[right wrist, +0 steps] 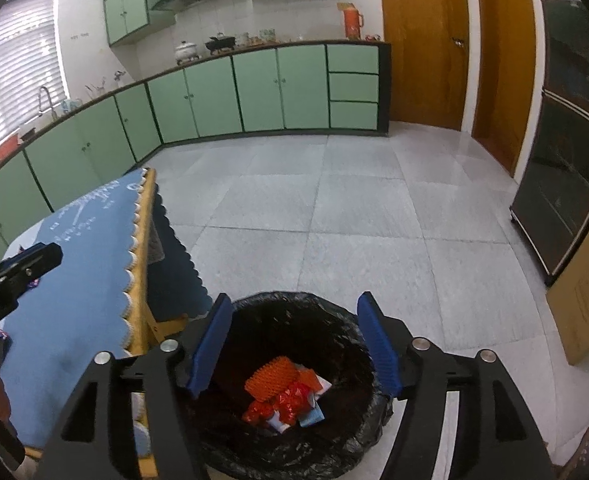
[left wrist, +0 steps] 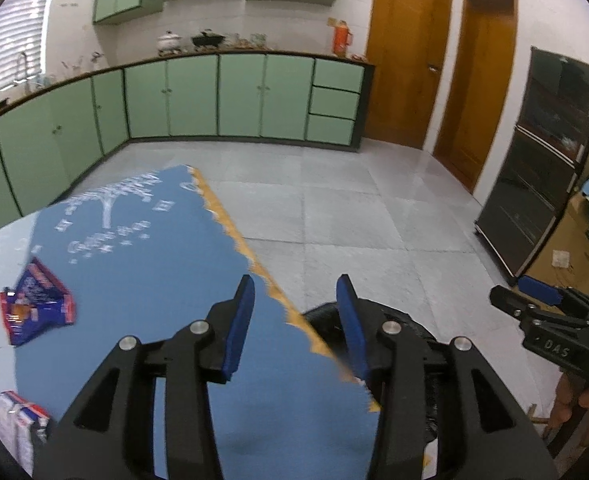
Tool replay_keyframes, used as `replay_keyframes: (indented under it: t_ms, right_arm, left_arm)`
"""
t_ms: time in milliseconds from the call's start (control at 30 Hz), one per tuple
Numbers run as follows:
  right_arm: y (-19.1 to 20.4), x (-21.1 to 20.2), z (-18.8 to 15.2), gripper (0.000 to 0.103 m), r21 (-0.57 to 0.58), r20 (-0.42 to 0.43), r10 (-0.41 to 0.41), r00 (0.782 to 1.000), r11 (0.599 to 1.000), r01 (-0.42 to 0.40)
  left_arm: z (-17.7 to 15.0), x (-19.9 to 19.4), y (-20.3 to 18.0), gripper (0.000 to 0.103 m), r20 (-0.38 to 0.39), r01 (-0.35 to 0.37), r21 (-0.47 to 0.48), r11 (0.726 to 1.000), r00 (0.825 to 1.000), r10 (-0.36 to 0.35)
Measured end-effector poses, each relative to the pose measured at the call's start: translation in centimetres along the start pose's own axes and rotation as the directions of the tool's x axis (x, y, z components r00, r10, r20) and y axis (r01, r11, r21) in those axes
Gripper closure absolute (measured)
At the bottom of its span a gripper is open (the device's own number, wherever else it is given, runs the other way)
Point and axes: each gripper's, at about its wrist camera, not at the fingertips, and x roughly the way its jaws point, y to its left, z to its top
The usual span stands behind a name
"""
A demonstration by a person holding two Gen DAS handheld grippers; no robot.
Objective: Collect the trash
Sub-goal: 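Return to the mat and grasp the white snack wrapper with the left gripper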
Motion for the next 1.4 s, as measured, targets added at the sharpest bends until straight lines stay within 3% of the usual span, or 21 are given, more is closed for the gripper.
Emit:
replay_keyframes:
  t_ms: [200, 333, 467, 600, 700, 1000, 1400]
  right_arm:
    - [3.6, -0.9, 1.3, 0.022, -0.045, 0.046, 0.065, 0.997, 0.997, -0.063]
    - [7.4, -1.0, 1.9, 0.011, -0.093, 0.064, 0.131, 0.989, 0.988, -0.125]
    - [11.9, -0.7, 2.0, 0.008, -0.149, 0.055, 0.211, 0.976, 0.968, -0.201]
    - [16.5, -0.4, 1.6, 0.007, -0.195, 0.035, 0.28, 0.959, 0.943, -0.268]
    - [19.5, -0.3, 1.1, 0.007, -0.225, 0.02, 0.325, 0.946, 0.923, -0.312]
    - [25.7, -0.7, -1.4, 0.007, -0.303, -0.033, 0.384, 0.923, 0.876, -0.376]
    - [27.7, -1.0, -2.5, 0.007, -0.334, -0.04, 0.381, 0.924, 0.866, -0.372]
  left_arm:
    - [-0.3, -3.4, 3.9, 0.052, 0.051, -0.108, -0.025, 0.994, 0.993, 0.109]
    - [-1.5, -6.0, 7.6, 0.044, 0.058, -0.2, -0.065, 0.978, 0.977, 0.204]
    - [-3.5, -8.6, 11.9, 0.04, 0.029, -0.306, -0.123, 0.944, 0.95, 0.312]
    - [-6.1, -11.3, 15.7, 0.034, -0.013, -0.41, -0.172, 0.896, 0.91, 0.414]
    - [-7.9, -12.7, 17.8, 0.03, -0.044, -0.45, -0.182, 0.874, 0.892, 0.45]
    - [-11.5, -13.7, 21.3, 0.021, -0.117, -0.425, -0.233, 0.875, 0.905, 0.409]
    - [-12.9, -11.8, 22.4, 0.021, -0.157, -0.406, -0.278, 0.871, 0.913, 0.376]
